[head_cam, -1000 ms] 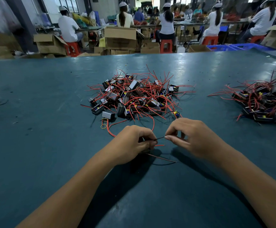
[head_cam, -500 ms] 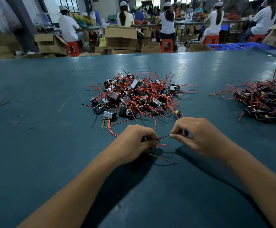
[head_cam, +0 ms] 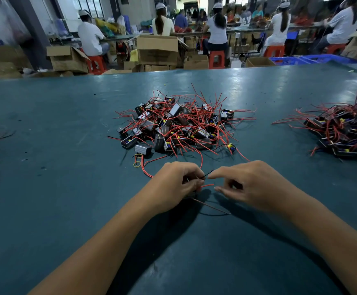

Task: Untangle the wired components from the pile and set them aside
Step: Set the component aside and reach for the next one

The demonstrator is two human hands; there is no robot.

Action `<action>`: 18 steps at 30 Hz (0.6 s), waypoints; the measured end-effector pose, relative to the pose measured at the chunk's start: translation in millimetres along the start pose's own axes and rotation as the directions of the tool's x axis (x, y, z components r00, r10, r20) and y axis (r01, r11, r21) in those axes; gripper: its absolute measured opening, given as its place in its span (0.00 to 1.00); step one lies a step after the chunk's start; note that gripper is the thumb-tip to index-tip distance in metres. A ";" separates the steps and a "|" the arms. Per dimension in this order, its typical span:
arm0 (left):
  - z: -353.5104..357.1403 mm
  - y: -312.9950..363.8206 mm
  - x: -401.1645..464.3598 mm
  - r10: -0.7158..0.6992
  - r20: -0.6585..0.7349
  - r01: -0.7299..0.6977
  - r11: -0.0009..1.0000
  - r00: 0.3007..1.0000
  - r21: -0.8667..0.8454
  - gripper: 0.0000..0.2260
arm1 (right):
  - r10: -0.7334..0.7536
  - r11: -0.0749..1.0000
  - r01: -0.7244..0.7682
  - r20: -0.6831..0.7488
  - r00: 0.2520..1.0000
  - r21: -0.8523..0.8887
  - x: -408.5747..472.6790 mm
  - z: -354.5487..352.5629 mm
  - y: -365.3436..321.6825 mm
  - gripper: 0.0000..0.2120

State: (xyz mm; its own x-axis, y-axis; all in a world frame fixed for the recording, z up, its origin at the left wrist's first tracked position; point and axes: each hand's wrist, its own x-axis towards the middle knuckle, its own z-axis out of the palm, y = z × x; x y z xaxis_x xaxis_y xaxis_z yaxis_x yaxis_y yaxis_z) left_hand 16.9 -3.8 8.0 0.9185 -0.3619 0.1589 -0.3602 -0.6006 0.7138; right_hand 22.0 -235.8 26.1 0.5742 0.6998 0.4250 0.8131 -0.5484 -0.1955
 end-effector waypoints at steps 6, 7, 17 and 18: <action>-1.5 1.6 -0.5 0.002 -0.008 -0.002 1.000 1.000 -0.007 0.02 | 0.001 1.000 -0.001 0.021 1.000 -0.015 0.0 3.8 3.2 0.04; -2.5 1.9 -0.5 -0.010 -0.008 0.010 1.000 1.000 -0.021 0.02 | 0.003 1.000 -0.003 0.037 0.999 0.007 0.3 2.8 2.1 0.06; -4.1 4.3 -1.6 -0.042 -0.006 0.042 0.999 0.999 -0.030 0.04 | 0.096 0.960 -0.108 0.060 0.994 0.259 0.9 6.0 -2.4 0.06; -5.1 4.8 -1.9 -0.038 0.011 0.039 0.998 0.999 -0.043 0.05 | 0.105 0.957 -0.115 0.051 0.993 0.267 1.0 7.0 -2.1 0.06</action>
State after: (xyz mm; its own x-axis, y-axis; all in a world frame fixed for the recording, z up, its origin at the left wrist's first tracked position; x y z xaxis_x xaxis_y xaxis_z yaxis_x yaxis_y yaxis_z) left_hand 14.3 -2.4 14.6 0.9298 -0.3465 0.1243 -0.3171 -0.5826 0.7484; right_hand 21.6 -230.8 20.8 0.6609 0.6606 0.3562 0.7373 -0.4831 -0.4721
